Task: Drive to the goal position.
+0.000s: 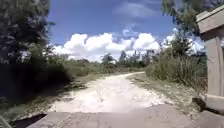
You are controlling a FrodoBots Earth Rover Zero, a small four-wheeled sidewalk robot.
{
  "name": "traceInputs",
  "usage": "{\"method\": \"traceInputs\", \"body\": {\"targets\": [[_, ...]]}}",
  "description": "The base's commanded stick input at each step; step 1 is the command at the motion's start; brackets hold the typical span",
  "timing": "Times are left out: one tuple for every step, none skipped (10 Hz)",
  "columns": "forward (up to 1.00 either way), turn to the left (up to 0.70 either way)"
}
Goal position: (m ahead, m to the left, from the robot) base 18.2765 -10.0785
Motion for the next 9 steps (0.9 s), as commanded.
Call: {"method": "traceInputs", "body": {"targets": [[0.5, 0.16], [0.5, 0.0], [0.5, 0.0], [0.5, 0.0], [0.5, 0.0], [0.5, 0.0], [0.5, 0.0], [0.5, 0.0], [0.5, 0.0]]}}
